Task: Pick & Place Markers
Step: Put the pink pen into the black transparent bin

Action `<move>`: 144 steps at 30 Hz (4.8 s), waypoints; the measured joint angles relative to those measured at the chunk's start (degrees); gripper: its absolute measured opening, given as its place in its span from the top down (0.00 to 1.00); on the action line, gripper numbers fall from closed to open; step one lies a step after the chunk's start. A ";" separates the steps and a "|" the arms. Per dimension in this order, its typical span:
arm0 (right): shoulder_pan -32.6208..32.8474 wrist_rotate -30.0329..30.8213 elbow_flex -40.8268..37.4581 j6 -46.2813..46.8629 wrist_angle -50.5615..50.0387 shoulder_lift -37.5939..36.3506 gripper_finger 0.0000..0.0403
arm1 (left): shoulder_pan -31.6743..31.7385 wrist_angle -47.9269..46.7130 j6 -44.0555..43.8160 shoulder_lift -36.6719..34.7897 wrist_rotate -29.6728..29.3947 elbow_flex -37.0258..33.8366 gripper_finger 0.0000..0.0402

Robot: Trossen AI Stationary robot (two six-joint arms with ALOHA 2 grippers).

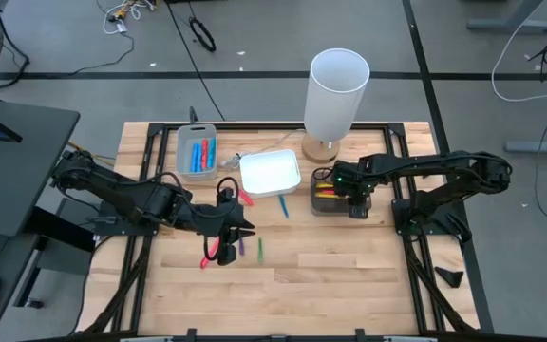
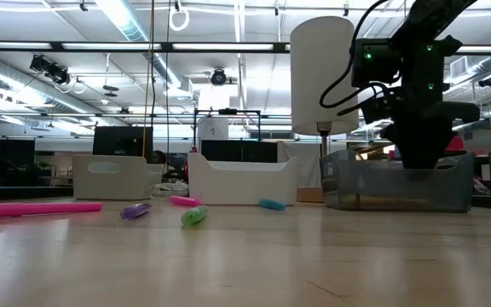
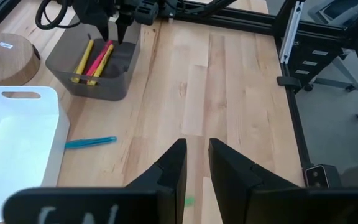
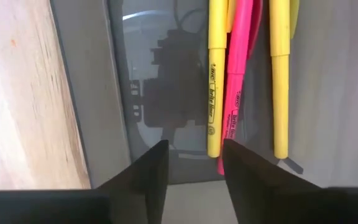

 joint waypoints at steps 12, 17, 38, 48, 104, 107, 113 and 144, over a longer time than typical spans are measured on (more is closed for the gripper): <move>0.45 0.00 4.43 8.21 0.10 -0.65 0.58 | 0.02 -0.17 -9.18 0.00 1.49 0.00 0.82; 3.27 0.00 7.87 11.60 4.98 -3.20 0.58 | 0.02 -2.05 -14.10 -0.01 2.16 0.00 0.82; 23.95 -0.67 8.26 14.77 66.83 -6.32 0.58 | 0.03 -28.91 -48.91 -0.02 15.41 0.00 0.47; 25.88 -0.68 8.26 14.84 73.38 -6.32 0.58 | 0.02 -35.47 -66.11 0.03 17.89 0.01 0.50; 29.79 -0.42 8.26 14.76 65.36 -6.27 0.58 | -2.56 -6.67 -72.26 18.26 12.88 -23.41 0.53; 29.79 -0.42 8.26 14.76 65.36 -6.27 0.58 | -2.53 -6.23 -71.08 18.27 14.66 -23.41 0.60; 29.79 -0.42 8.26 15.63 65.36 -6.27 0.58 | -2.54 -6.34 -70.93 18.34 15.41 -23.45 0.85; 29.77 -2.19 8.26 46.40 61.47 -6.27 0.58 | -2.64 -12.60 -36.59 5.79 16.91 -23.58 0.94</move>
